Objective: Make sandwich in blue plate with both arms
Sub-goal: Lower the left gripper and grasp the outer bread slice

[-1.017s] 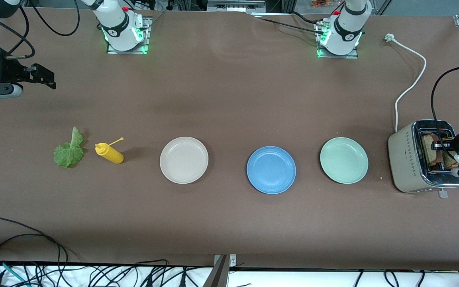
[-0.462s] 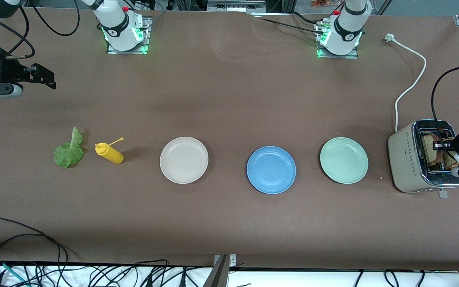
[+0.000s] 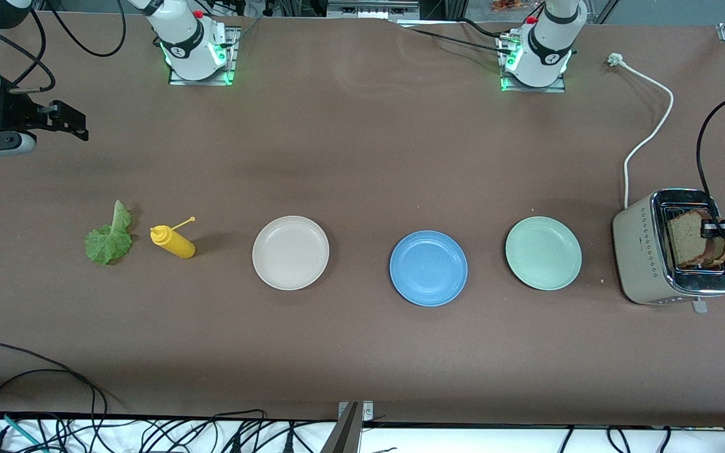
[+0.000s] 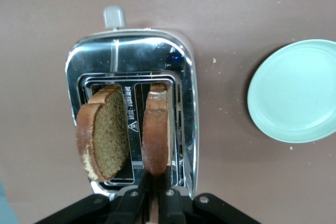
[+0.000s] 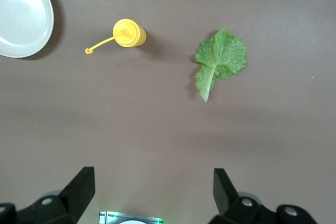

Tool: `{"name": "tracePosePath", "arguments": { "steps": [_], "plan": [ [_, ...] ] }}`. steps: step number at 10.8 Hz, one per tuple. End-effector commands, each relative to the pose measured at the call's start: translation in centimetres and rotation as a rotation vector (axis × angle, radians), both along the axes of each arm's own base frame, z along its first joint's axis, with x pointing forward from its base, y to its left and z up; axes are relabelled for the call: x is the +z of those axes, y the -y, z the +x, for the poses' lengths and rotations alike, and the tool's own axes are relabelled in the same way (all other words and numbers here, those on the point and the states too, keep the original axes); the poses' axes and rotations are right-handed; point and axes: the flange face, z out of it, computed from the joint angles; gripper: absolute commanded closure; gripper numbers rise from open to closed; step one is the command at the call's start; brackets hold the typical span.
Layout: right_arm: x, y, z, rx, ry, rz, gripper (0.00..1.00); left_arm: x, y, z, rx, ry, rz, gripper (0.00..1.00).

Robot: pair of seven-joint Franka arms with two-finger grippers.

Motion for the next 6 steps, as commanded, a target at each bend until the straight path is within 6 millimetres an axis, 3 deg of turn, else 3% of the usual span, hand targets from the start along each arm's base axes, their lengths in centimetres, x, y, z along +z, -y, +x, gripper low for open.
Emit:
{"name": "tracePosePath", "arguments": {
  "steps": [1, 3, 5, 6],
  "plan": [
    [0.5, 0.1, 0.2, 0.004, -0.007, 0.014, 0.0, 3.9, 0.2, 0.0, -0.075, 0.026, -0.018, 1.0],
    [0.6, 0.1, 0.2, 0.004, -0.006, 0.014, 0.0, 5.7, 0.9, -1.0, -0.112, 0.0, -0.044, 1.0],
    [0.5, 0.1, 0.2, 0.004, -0.007, 0.014, 0.0, 9.7, 1.7, -1.9, -0.128, 0.04, -0.045, 1.0],
    [0.5, 0.1, 0.2, 0.007, -0.007, 0.015, 0.0, 10.2, 2.5, -2.0, -0.138, 0.028, -0.057, 1.0]
  ]
}}
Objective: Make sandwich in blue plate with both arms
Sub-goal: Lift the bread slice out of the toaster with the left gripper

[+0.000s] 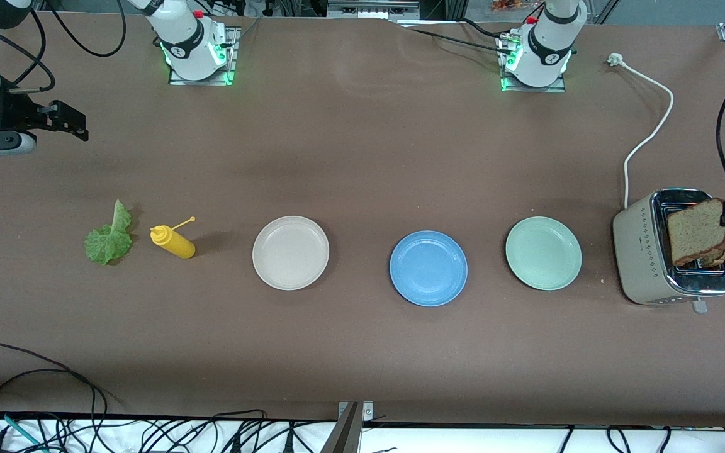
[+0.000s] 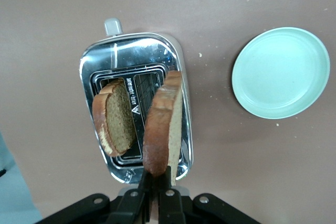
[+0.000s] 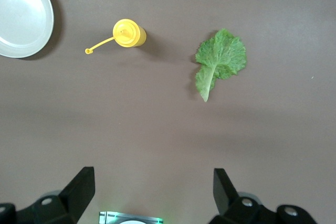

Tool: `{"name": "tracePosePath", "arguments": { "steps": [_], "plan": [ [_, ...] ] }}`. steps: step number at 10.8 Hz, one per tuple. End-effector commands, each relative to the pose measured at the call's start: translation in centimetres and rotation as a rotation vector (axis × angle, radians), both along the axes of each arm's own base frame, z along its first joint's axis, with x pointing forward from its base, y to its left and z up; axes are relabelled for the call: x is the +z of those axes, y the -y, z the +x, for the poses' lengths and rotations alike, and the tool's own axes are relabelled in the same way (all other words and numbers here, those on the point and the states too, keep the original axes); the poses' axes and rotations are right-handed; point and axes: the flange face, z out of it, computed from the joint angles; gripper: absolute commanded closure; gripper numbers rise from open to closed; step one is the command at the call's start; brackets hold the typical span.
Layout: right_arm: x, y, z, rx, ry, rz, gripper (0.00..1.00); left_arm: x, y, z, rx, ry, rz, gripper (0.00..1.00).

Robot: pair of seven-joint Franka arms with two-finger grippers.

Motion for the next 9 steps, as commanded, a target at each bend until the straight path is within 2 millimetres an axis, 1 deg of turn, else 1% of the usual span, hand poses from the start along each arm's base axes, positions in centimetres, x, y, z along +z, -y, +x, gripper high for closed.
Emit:
{"name": "tracePosePath", "arguments": {
  "steps": [1, 2, 3, 4, 6, 7, 8, 9],
  "plan": [
    [0.6, 0.2, 0.2, 0.007, -0.006, 0.015, 0.0, 3.8, 2.7, -1.2, -0.055, -0.01, -0.053, 1.0],
    [0.5, 0.2, 0.2, 0.005, -0.006, 0.015, 0.0, 3.8, 3.0, -1.4, -0.057, -0.026, -0.06, 1.0],
    [0.4, 0.2, 0.2, 0.005, -0.009, 0.015, 0.0, 5.1, 3.6, -1.6, -0.066, -0.015, -0.06, 1.0],
    [0.4, 0.3, 0.2, 0.004, -0.009, 0.015, 0.0, 5.2, 4.6, -1.7, -0.081, -0.026, -0.071, 1.0],
    [0.4, 0.5, 0.3, 0.001, -0.007, 0.016, 0.0, 5.0, 5.8, -1.6, -0.071, -0.019, -0.166, 1.0],
    [0.4, 0.5, 0.3, 0.0, -0.009, 0.016, 0.0, 4.7, 6.3, -1.4, -0.073, -0.02, -0.197, 1.0],
    [0.4, 0.5, 0.3, 0.0, -0.01, 0.016, 0.0, 4.7, 6.8, -1.4, -0.086, -0.02, -0.21, 1.0],
    [0.4, 0.5, 0.3, 0.0, -0.01, 0.016, 0.0, 4.2, 8.5, -1.3, -0.102, -0.029, -0.263, 1.0]
  ]
}}
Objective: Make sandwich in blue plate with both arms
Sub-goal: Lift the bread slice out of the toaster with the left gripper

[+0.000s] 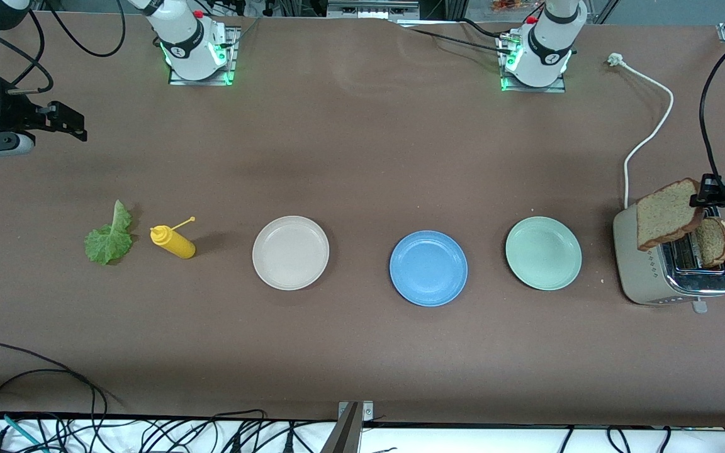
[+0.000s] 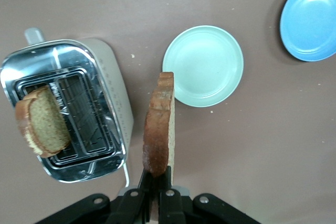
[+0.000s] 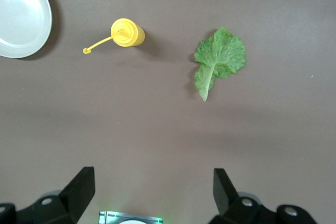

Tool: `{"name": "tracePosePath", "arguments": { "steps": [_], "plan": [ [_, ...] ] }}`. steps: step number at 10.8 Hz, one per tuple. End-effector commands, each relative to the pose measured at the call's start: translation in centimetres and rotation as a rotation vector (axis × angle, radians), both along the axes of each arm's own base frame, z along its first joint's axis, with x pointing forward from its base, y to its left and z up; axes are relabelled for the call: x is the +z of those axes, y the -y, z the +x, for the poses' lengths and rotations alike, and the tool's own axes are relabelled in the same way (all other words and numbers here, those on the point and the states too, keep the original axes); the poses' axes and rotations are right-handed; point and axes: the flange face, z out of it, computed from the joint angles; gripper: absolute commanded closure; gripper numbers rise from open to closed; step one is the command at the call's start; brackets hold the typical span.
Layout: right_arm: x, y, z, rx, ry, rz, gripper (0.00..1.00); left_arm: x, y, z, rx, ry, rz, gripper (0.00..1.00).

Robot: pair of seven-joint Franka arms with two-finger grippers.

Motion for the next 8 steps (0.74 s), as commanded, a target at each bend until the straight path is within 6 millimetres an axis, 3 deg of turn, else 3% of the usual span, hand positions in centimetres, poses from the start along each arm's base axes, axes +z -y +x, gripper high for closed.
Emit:
{"name": "tracePosePath", "arguments": {
  "steps": [1, 5, 8],
  "plan": [
    [0.4, 0.2, 0.2, 0.006, -0.009, 0.015, 0.0, -0.6, 3.3, 0.0, -0.045, -0.036, -0.154, 1.0],
    [0.4, 0.2, 0.2, 0.006, -0.009, 0.015, 0.0, -6.7, 8.9, 1.6, -0.013, -0.172, -0.437, 1.0],
    [0.4, 0.2, 0.2, 0.006, -0.009, 0.015, 0.0, -8.9, 13.9, 2.4, 0.053, -0.252, -0.571, 1.0]
  ]
}}
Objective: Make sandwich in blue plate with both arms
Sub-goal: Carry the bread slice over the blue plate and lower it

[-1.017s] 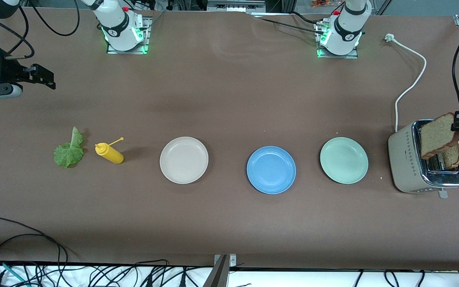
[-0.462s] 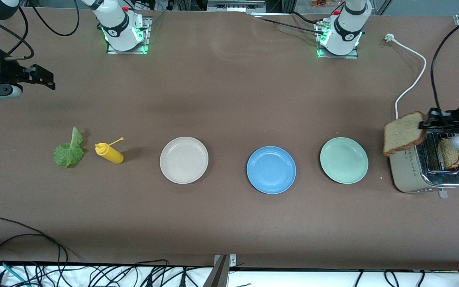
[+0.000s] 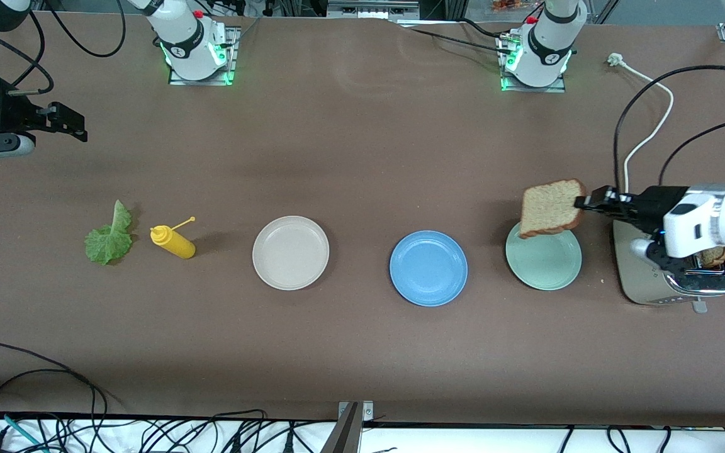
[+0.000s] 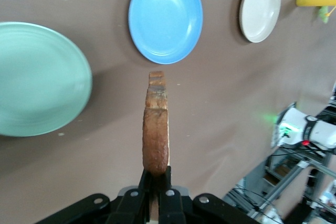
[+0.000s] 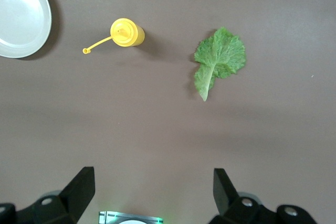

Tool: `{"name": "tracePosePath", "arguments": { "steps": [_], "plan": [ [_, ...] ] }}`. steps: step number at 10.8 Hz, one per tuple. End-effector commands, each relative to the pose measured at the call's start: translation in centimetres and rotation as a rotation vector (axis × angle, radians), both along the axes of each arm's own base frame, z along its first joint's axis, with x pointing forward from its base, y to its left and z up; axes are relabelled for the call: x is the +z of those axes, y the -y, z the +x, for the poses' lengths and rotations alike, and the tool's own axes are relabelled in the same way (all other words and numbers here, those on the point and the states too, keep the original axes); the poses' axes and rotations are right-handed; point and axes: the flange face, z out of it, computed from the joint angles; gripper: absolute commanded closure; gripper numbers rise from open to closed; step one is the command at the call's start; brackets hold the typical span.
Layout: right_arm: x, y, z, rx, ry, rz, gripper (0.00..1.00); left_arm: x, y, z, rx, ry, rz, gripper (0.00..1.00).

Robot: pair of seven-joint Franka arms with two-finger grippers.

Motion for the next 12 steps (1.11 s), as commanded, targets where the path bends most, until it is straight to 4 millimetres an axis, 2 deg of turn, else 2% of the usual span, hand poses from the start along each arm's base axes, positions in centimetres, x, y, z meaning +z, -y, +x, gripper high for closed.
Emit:
{"name": "tracePosePath", "arguments": {
  "steps": [1, 5, 7, 11, 12],
  "plan": [
    [0.6, 0.1, 0.2, 0.006, -0.005, 0.015, 0.0, -1.3, 3.8, 0.7, 0.043, -0.075, -0.155, 1.0],
    [0.6, 0.1, 0.2, 0.006, -0.005, 0.015, 0.0, -4.5, 6.9, 2.6, 0.142, -0.1, -0.254, 1.0],
    [0.6, 0.1, 0.2, 0.006, -0.005, 0.015, 0.0, -7.5, 8.8, 3.9, 0.215, -0.097, -0.32, 1.0],
    [0.6, 0.1, 0.2, 0.006, -0.005, 0.015, 0.0, -12.0, 13.9, 5.3, 0.341, -0.035, -0.348, 1.0],
    [0.6, 0.1, 0.2, 0.006, -0.005, 0.015, 0.0, -12.4, 14.9, 5.4, 0.358, -0.015, -0.35, 1.0]
  ]
}}
